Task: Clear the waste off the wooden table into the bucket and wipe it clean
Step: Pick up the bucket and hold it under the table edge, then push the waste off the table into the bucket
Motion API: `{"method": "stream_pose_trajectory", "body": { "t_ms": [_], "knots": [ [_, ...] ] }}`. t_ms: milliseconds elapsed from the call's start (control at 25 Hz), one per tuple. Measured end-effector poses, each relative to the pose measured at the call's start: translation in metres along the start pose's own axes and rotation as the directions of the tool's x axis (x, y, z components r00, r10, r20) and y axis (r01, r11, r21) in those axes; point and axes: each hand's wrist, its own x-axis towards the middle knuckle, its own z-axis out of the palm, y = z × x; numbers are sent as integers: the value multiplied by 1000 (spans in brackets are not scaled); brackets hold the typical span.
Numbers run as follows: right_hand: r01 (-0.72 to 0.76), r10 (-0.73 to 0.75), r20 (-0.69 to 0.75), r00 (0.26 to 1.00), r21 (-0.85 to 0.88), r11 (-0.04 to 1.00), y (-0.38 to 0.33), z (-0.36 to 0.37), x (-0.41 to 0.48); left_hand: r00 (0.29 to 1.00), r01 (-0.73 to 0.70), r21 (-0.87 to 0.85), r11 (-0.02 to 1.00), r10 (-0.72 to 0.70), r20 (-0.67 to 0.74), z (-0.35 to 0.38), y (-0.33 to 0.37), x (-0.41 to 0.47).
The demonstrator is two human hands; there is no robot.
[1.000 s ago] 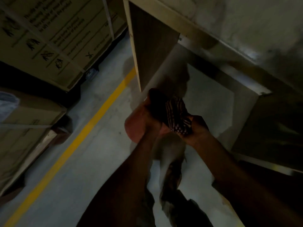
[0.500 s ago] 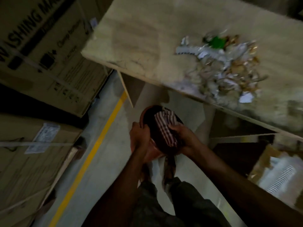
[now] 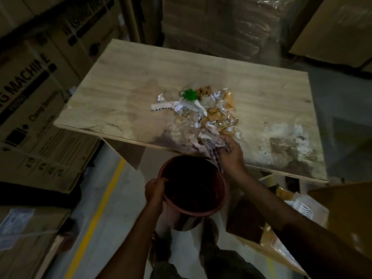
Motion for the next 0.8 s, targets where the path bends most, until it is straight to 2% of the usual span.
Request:
{"method": "stream_pose_trajectory", "body": {
  "t_ms": [80, 200, 280, 360, 440, 560, 680, 800],
  "knots": [
    [41, -55, -133, 990, -103, 994, 10, -32, 26, 1000, 13, -26, 1000, -14, -6, 23, 3, -7],
    [152, -180, -132, 975, -198, 968, 12, -64, 51, 999, 3, -60, 998, -5, -40, 43, 12, -26],
    [301, -313, -31, 949, -199, 933, 0, -57, 61, 997, 3, -76, 997, -9, -76, 44, 18, -32],
    [456, -441, 117, 890, -207, 866, -17, -30, 74, 994, 21, -96, 995, -31, -105, 38, 22, -30],
    [551, -507, 222, 833, -259, 793, -35, 3, 91, 991, 32, -110, 993, -45, -127, 28, 20, -20],
    [626, -472, 414, 778, -456, 633, -42, 38, 116, 991, 39, -155, 987, -59, -123, 17, 24, -8],
    [702, -432, 559, 708, -494, 512, -30, 51, 110, 990, 44, -219, 975, -71, -118, 8, 29, 2],
    [678, -439, 519, 733, -505, 534, -13, 51, 74, 993, 42, -268, 962, -71, -99, 1, 35, 8]
  ]
}}
